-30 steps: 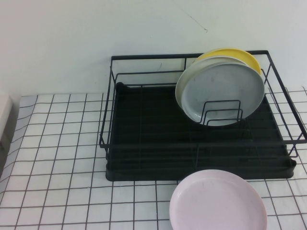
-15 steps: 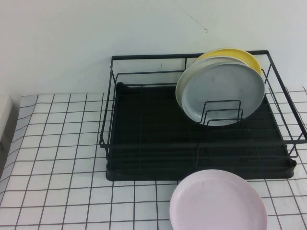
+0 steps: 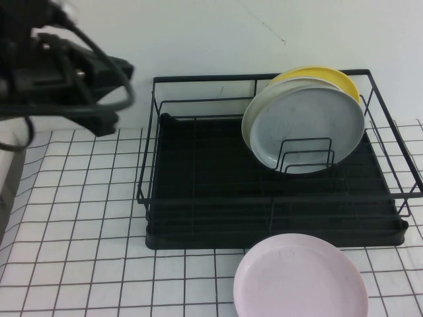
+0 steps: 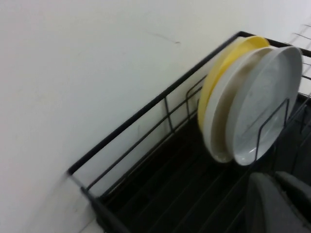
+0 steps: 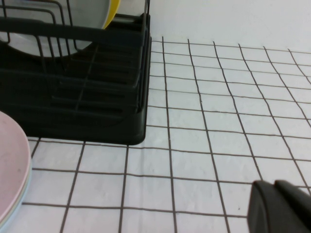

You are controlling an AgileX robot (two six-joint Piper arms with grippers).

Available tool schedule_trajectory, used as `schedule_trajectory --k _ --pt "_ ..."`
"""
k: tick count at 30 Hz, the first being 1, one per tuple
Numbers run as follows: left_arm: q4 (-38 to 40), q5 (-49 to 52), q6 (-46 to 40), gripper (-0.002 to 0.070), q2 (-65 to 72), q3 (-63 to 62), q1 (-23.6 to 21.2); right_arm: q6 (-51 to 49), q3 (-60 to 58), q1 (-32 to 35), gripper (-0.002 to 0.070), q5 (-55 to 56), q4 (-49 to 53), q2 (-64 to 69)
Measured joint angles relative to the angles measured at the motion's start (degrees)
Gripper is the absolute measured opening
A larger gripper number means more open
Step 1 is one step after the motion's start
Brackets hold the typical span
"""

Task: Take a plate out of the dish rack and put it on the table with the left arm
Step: Grasp the plate from the shelf

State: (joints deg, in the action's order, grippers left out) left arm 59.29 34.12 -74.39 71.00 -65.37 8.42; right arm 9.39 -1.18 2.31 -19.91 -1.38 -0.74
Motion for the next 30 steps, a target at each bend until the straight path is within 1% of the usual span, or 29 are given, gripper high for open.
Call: schedule_trajectory --k 3,5,7,9,11,13,16,18,20,23,27,30 --pt "1.74 -0.56 -7.82 -0.0004 5.92 -2.93 5.3 0.0 0.0 0.0 -0.0003 0.0 0.0 0.0" --pt "2.08 -0.99 -11.2 -0.0004 10.31 -4.84 8.45 0.0 0.0 0.0 -0.0003 0.0 0.0 0.0" --pt "2.32 -1.93 -12.55 -0.0004 14.75 -6.93 11.22 0.0 0.0 0.0 -0.0003 0.0 0.0 0.0" --pt "2.54 -3.36 -13.03 -0.0001 18.53 -8.93 12.84 0.0 0.0 0.0 -0.0003 0.0 0.0 0.0" --pt "2.9 -4.08 -13.42 0.0023 22.21 -10.71 14.35 0.0 0.0 0.0 -0.0003 0.0 0.0 0.0" --pt "3.26 -4.5 -13.83 0.0078 25.72 -12.48 15.16 0.0 0.0 0.0 -0.0003 0.0 0.0 0.0" --pt "3.63 -5.39 -15.81 0.0234 29.91 -15.4 16.43 0.0 0.0 0.0 -0.0003 0.0 0.0 0.0" --pt "3.94 -6.0 -17.9 0.0322 31.99 -16.84 16.99 0.0 0.0 0.0 -0.0003 0.0 0.0 0.0" --pt "4.34 -6.52 -19.78 0.0374 33.94 -18.16 17.5 0.0 0.0 0.0 -0.0003 0.0 0.0 0.0" --pt "5.83 -8.23 -22.24 0.0386 37.07 -19.89 18.03 0.0 0.0 0.0 -0.0003 0.0 0.0 0.0" --pt "8.81 -10.2 -26.27 0.0365 40.52 -21.92 18.63 0.0 0.0 0.0 -0.0003 0.0 0.0 0.0" --pt "10.96 -13.51 -28.25 0.0348 42.03 -22.87 19.18 0.0 0.0 0.0 -0.0003 0.0 0.0 0.0"
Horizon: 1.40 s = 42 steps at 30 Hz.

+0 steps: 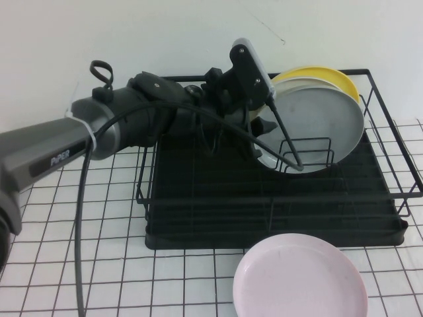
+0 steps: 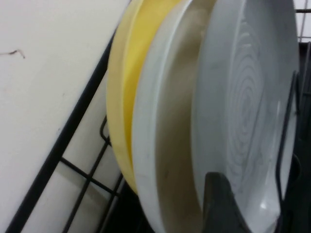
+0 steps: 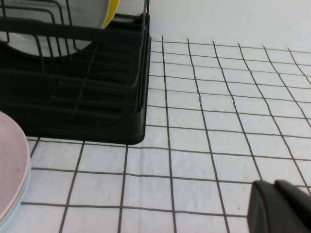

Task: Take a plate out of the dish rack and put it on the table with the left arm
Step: Grasp the plate from the shelf, then place the plate from the table

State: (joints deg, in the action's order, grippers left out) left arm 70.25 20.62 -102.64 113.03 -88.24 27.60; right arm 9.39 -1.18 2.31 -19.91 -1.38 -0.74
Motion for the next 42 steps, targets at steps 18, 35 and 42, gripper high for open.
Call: schedule_trajectory --k 18,35,42 --pt "15.21 -3.85 -12.58 0.0281 4.85 -1.48 0.12 0.0 0.0 0.0 -0.0003 0.0 0.0 0.0" --pt "25.12 -5.76 -18.03 0.0034 1.8 -1.74 0.33 0.0 0.0 0.0 -0.0003 0.0 0.0 0.0" --pt "25.24 -5.46 -17.52 0.0015 -6.26 -1.74 0.33 0.0 0.0 0.0 -0.0003 0.0 0.0 0.0"
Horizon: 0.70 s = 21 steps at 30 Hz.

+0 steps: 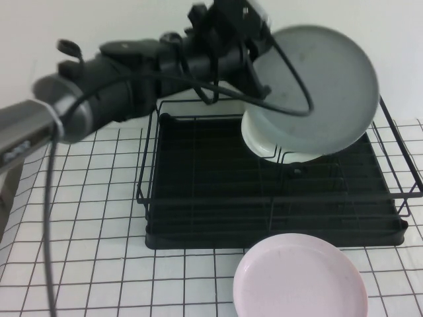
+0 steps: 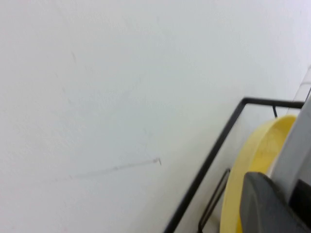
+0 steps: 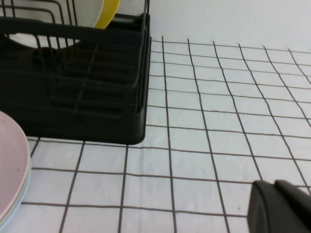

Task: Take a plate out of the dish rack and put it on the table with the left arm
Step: Place the plate from the table

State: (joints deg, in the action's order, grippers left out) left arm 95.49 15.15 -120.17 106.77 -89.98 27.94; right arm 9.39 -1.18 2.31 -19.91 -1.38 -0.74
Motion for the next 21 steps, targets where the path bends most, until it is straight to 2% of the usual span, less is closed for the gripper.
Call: schedule_trajectory --k 5,9,12,16,19,21 --pt "-0.13 0.4 4.93 0.0007 -6.29 0.0 0.08 0.0 0.0 0.0 -0.0003 0.0 0.0 0.0" --pt "-7.19 0.7 20.45 0.0005 -11.05 0.0 0.08 0.0 0.0 0.0 -0.0003 0.0 0.0 0.0" --pt "-19.53 4.09 40.65 0.0004 -14.99 -0.09 0.08 0.0 0.0 0.0 -0.0003 0.0 0.0 0.0" --pt "-37.71 16.42 64.27 0.0004 -18.52 -0.09 0.08 0.0 0.0 0.0 -0.0003 0.0 0.0 0.0" --pt "-47.43 26.86 73.93 0.0004 -19.08 -0.09 0.08 0.0 0.0 0.0 -0.0003 0.0 0.0 0.0" --pt "-51.75 32.22 77.34 0.0004 -19.08 -0.09 0.08 0.0 0.0 0.0 -0.0003 0.0 0.0 0.0"
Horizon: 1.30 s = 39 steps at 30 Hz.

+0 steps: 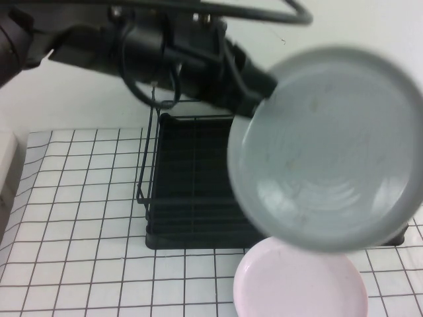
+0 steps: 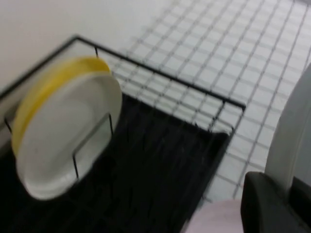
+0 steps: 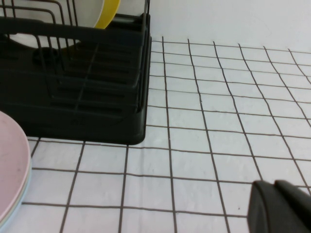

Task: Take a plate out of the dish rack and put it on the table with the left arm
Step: Place the plate from the table

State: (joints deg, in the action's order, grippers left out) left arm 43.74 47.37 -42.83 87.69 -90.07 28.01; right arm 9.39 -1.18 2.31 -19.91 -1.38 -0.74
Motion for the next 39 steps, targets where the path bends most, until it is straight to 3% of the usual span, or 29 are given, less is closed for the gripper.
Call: schedule_trajectory --k 8,16,23,35,39 --pt "-3.05 8.92 6.19 0.0004 1.16 7.78 0.0 0.0 0.0 0.0 -0.0003 0.0 0.0 0.0" --pt "0.72 -1.8 9.44 0.0004 6.17 19.75 0.43 0.0 0.0 0.0 -0.0003 0.0 0.0 0.0" --pt "-2.26 -11.0 11.98 0.0004 11.22 20.44 4.93 0.0 0.0 0.0 -0.0003 0.0 0.0 0.0" --pt "-6.26 -12.7 16.3 0.0004 14.46 20.44 5.9 0.0 0.0 0.0 -0.0003 0.0 0.0 0.0" --pt "-7.36 -12.38 16.3 0.0048 14.46 20.44 6.03 0.0 0.0 0.0 -0.0003 0.0 0.0 0.0"
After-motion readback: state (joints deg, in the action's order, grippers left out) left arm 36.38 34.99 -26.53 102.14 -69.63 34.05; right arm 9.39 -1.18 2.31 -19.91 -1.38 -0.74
